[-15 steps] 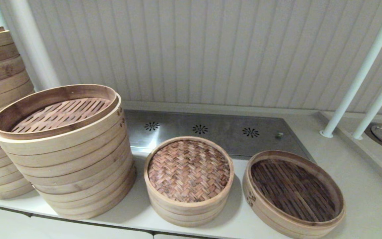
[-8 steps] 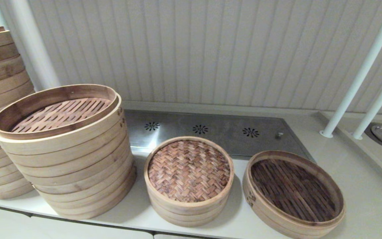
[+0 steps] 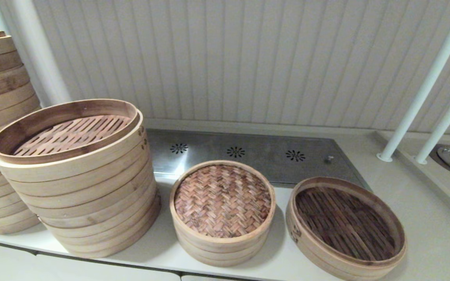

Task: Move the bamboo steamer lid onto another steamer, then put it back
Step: Pick up the steamer

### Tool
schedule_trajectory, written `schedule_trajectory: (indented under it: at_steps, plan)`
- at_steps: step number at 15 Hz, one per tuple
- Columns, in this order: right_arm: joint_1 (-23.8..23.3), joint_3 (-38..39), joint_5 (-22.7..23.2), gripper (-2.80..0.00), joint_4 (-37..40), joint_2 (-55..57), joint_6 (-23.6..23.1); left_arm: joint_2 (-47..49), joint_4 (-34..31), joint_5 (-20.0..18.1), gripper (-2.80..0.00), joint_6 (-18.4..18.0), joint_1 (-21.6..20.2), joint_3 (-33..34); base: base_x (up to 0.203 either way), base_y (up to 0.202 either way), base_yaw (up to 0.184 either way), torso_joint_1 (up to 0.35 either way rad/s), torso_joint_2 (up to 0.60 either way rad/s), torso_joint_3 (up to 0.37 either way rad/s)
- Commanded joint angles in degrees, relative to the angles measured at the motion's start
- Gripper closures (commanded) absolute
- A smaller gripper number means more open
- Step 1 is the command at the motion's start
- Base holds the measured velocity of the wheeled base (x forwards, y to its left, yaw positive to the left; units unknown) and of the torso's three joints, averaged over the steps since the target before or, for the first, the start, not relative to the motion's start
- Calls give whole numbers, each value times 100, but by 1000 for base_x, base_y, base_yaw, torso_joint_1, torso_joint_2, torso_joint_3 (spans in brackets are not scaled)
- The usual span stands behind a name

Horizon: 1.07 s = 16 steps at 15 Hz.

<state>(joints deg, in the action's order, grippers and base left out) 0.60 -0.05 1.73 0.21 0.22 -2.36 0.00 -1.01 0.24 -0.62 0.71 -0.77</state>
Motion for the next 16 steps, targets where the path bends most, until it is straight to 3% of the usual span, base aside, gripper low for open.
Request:
schedule_trajectory:
  at_steps: [1, 6, 16]
  plan:
    - [2, 13, -14, 0, 23, -4, 7, 9, -3, 3, 0, 1, 0, 5, 0, 0, 0, 0, 0, 0]
    - [11, 5, -85, 0, 23, -4, 271, 9, -4, 3, 0, 1, 0, -2, 0, 0, 0, 0, 0, 0]
    - [11, 14, -111, 0, 23, -4, 298, 9, -1, 3, 0, 1, 0, -2, 0, 0, 0, 0, 0, 0]
